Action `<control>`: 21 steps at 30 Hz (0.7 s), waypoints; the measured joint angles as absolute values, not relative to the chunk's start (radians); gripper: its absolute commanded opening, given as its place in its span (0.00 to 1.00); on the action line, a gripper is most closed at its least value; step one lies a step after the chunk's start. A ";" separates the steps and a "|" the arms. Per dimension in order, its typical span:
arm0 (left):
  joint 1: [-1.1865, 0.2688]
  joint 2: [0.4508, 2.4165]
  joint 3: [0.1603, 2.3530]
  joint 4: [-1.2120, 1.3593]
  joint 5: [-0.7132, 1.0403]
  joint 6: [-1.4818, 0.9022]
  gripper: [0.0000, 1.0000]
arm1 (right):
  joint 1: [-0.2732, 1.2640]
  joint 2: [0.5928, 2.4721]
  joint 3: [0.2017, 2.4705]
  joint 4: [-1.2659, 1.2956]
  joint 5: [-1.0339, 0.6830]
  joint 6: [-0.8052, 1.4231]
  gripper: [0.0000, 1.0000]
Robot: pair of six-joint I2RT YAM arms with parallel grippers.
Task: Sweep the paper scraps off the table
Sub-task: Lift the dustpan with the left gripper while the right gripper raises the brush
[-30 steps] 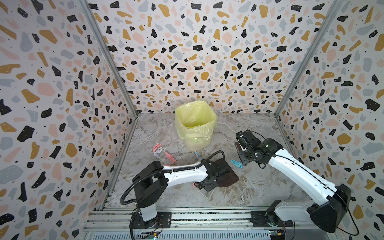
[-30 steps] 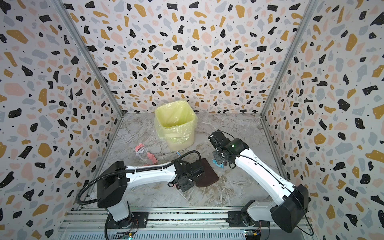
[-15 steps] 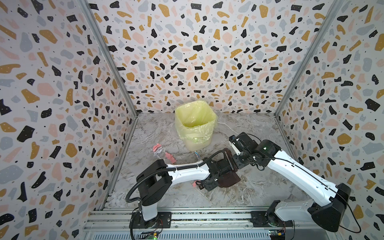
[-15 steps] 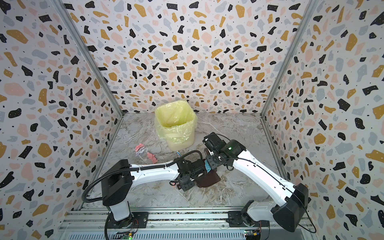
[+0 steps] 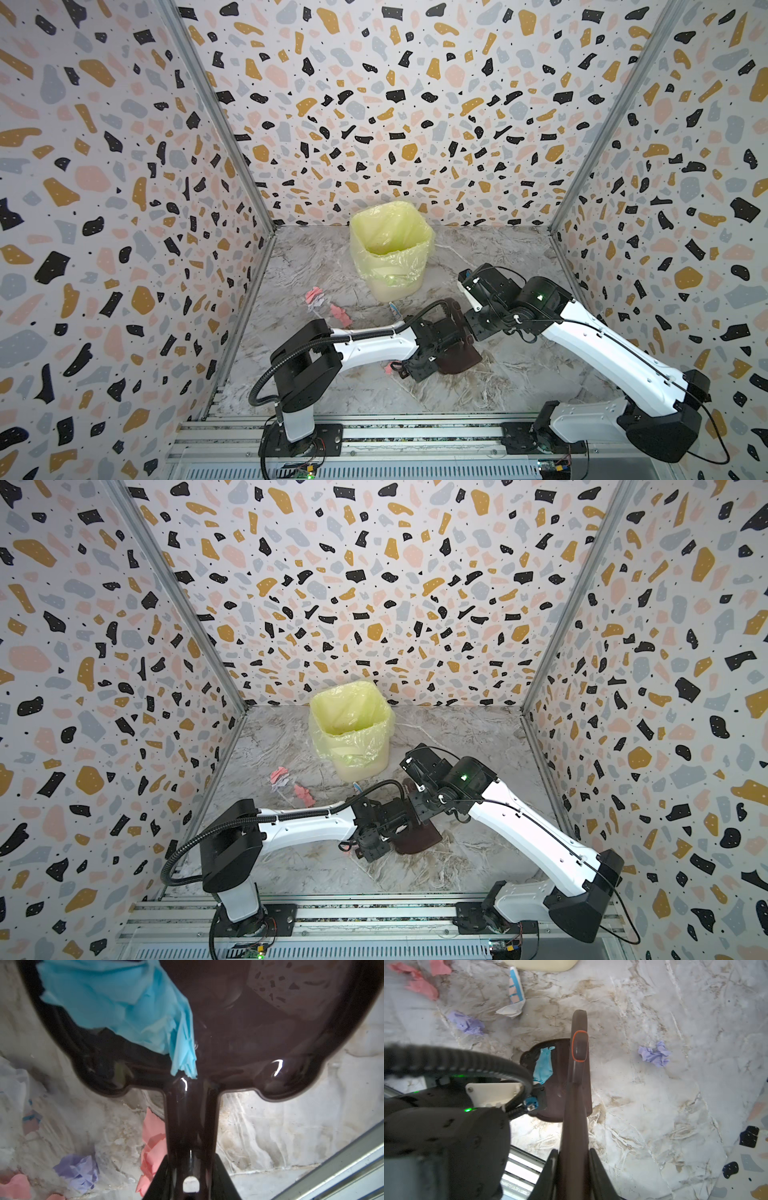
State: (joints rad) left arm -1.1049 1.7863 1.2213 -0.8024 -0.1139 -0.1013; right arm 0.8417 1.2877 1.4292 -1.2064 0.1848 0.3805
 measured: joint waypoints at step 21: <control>-1.105 1.491 1.258 -0.995 -0.188 -0.197 0.00 | 0.402 1.036 1.372 -1.092 0.042 0.303 0.00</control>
State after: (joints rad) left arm -1.1049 1.4910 1.2579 -0.9955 -0.1883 -0.1970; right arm 0.4019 1.0359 1.3716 -1.0924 0.0418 0.3031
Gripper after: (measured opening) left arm 0.284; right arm 0.238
